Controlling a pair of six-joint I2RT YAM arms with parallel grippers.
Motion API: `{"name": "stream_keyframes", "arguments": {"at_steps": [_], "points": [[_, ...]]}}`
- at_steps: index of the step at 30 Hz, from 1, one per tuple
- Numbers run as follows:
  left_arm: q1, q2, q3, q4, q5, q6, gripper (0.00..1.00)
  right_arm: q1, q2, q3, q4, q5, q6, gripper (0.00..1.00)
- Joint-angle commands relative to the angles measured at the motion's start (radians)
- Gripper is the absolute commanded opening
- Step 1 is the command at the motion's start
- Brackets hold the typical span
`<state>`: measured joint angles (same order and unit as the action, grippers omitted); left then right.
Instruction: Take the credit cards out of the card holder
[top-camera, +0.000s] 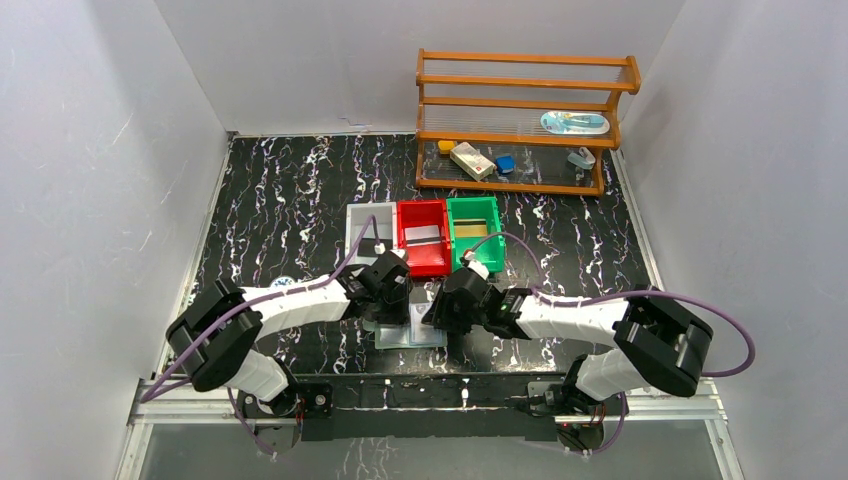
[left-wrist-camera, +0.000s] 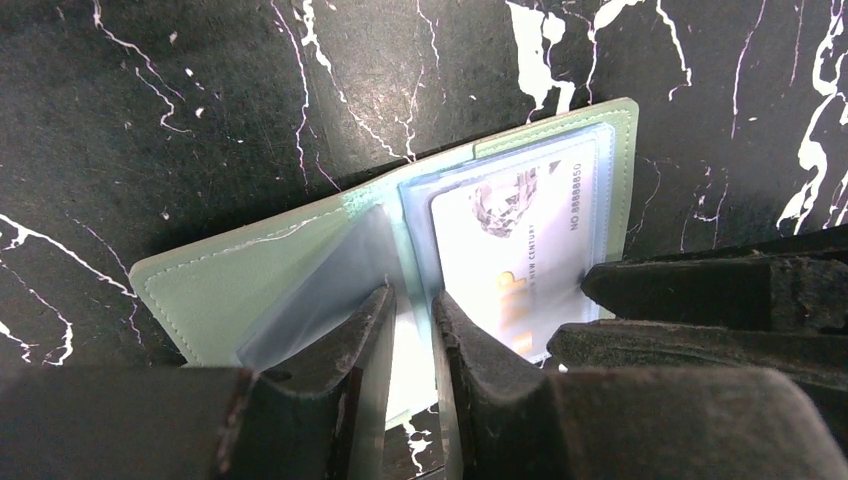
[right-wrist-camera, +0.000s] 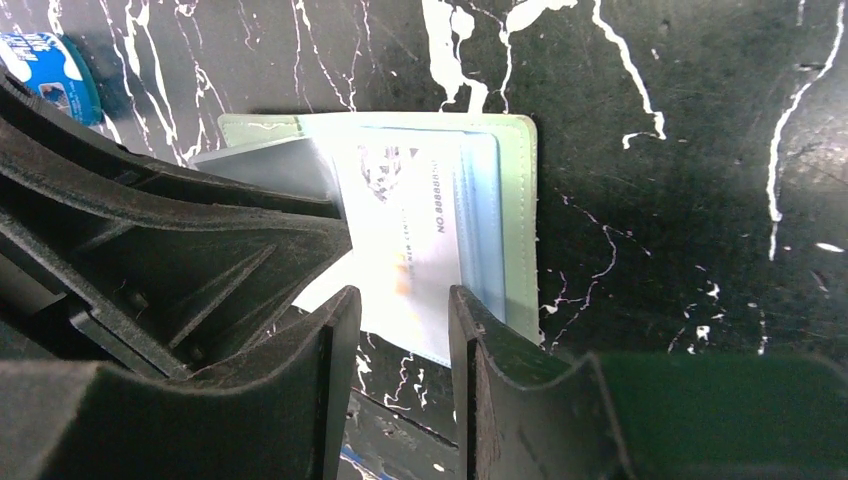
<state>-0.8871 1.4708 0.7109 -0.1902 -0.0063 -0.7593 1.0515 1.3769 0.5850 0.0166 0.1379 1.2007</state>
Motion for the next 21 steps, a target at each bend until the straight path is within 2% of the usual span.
{"name": "stream_keyframes", "arguments": {"at_steps": [1, 10, 13, 16, 20, 21], "points": [[0.0, 0.031, -0.077, -0.067, -0.04, 0.007, 0.23, -0.004, 0.017, 0.011, -0.145, 0.072, -0.042, 0.47], [0.02, -0.045, -0.122, 0.038, 0.045, -0.02, 0.25, -0.004, 0.042, -0.038, -0.051, 0.011, -0.018, 0.44], [0.037, -0.073, -0.144, 0.053, 0.059, -0.037, 0.25, -0.004, 0.038, -0.061, -0.009, 0.001, -0.007, 0.32], [0.065, -0.114, -0.168, 0.058, 0.064, -0.053, 0.25, -0.004, 0.036, -0.063, -0.007, -0.003, -0.006, 0.28], [0.096, -0.177, -0.2, 0.069, 0.069, -0.069, 0.25, -0.004, 0.039, -0.067, 0.016, -0.019, -0.013, 0.09], [0.098, -0.187, -0.207, 0.074, 0.071, -0.073, 0.26, -0.004, 0.041, -0.069, 0.023, -0.026, -0.015, 0.07]]}}
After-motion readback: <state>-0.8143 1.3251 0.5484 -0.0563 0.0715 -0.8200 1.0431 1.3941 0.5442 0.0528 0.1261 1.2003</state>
